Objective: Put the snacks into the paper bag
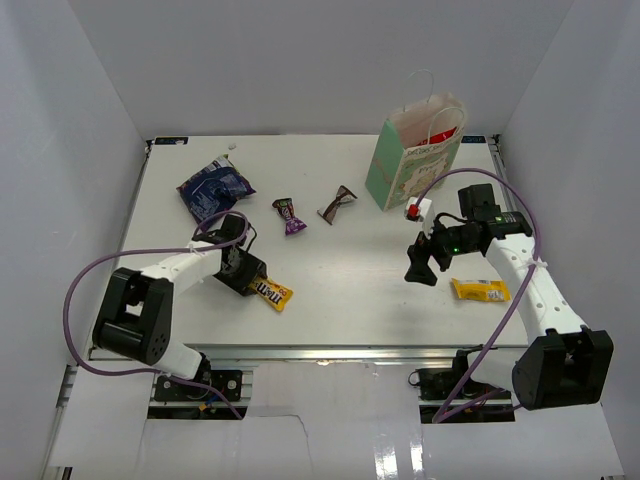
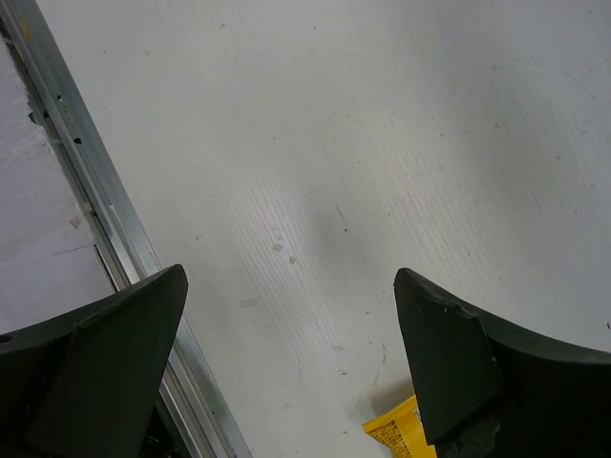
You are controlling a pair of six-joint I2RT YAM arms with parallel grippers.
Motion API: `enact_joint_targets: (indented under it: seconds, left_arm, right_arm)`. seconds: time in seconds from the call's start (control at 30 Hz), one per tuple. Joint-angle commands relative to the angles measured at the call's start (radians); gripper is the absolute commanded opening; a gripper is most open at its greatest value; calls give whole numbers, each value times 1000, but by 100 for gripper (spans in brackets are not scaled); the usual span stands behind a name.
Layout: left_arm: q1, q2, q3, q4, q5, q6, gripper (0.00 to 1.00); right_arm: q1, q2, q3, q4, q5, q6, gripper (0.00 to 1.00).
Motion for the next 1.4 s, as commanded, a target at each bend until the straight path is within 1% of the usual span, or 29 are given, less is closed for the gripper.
enact_joint_targets:
  seconds: [0.0, 0.03, 0.07, 0.17, 0.23, 0.3, 0.33, 0.37, 0.43, 0.5, 0.53, 0.57, 0.63, 0.67, 0.73, 0.77, 0.8, 0.83, 0.87, 0.9, 0.93, 0.97, 1.0, 1.07, 1.1, 1.13, 1.23, 1.3, 1.37]
  left_arm:
    - [-3, 15, -23, 68, -9, 7, 56]
    - [-3, 16, -27, 72, -5, 10, 53]
    - [-3, 18, -30, 88, 0, 25, 45]
    - [-3, 7, -29, 116, 14, 59, 35]
    - [-6, -13, 6, 130, 49, 103, 30]
    - [-14, -29, 41, 141, 49, 143, 29]
    - [-17, -37, 84, 150, 64, 189, 28]
    - [-20, -54, 109, 180, 77, 217, 27]
    - [-29, -68, 181, 231, 133, 301, 26]
    - [-36, -69, 233, 317, 181, 350, 26]
    - [-37, -65, 290, 346, 224, 376, 26]
    - [-39, -45, 320, 424, 248, 390, 25]
    - [-51, -13, 385, 539, 287, 425, 24]
    - [-62, 36, 469, 571, 317, 436, 24]
    - [-75, 97, 569, 636, 338, 456, 24]
    - [-89, 133, 680, 647, 356, 459, 24]
    - [-98, 206, 740, 679, 359, 461, 24]
    - [-108, 246, 802, 694, 362, 461, 24]
    - [-126, 285, 927, 697, 364, 453, 24]
    - [-138, 365, 986, 702, 362, 450, 24]
    - [-149, 407, 1046, 713, 359, 444, 24]
    - [-170, 447, 1165, 716, 350, 435, 24]
    - [-181, 531, 1228, 719, 344, 430, 24]
    - [-213, 610, 1343, 723, 325, 422, 24]
    - [-226, 647, 1447, 728, 298, 419, 24]
    - [-236, 714, 1489, 742, 276, 421, 24]
    - [-270, 795, 1585, 789, 207, 409, 23]
    - [-292, 822, 1629, 800, 168, 407, 24]
    - [-307, 843, 1638, 812, 157, 406, 24]
  right_arm:
    - [-9, -21, -1, 10, -36, 9, 94]
    - [-11, -21, 5, 10, -35, 11, 94]
    - [-14, -21, 10, 10, -36, 11, 94]
    - [-22, -27, 25, 10, -35, 6, 94]
    - [-31, -36, 36, 10, -39, 2, 93]
    - [-45, -49, 51, 10, -47, -1, 92]
    - [-49, -55, 56, 8, -50, -8, 91]
    - [-63, -67, 63, 10, -58, -11, 89]
    - [-81, -84, 66, 24, -61, -18, 87]
    - [-115, -107, 59, 63, -73, -5, 83]
    - [-126, -116, 51, 79, -81, 9, 82]
    - [-175, -137, 34, 93, -108, 15, 81]
    - [-212, -159, 11, 135, -139, 23, 81]
    - [-239, -180, -12, 148, -159, 28, 81]
    - [-267, -199, -27, 171, -162, 41, 80]
    - [-273, -200, -30, 171, -161, 52, 80]
    - [-279, -204, -36, 169, -159, 58, 80]
    - [-292, -207, -39, 169, -156, 64, 80]
    - [-296, -213, -43, 169, -156, 75, 80]
    - [-301, -217, -46, 169, -156, 78, 80]
    - [-310, -220, -47, 169, -153, 83, 80]
    - [-315, -230, -50, 169, -153, 91, 80]
    - [-318, -236, -53, 169, -150, 95, 80]
    - [-327, -250, -61, 169, -148, 103, 80]
    - [-328, -254, -66, 169, -148, 112, 80]
    - [-335, -263, -73, 169, -150, 117, 80]
    - [-342, -285, -93, 168, -148, 132, 80]
    - [-345, -292, -104, 168, -148, 141, 80]
    - [-350, -305, -124, 168, -151, 146, 80]
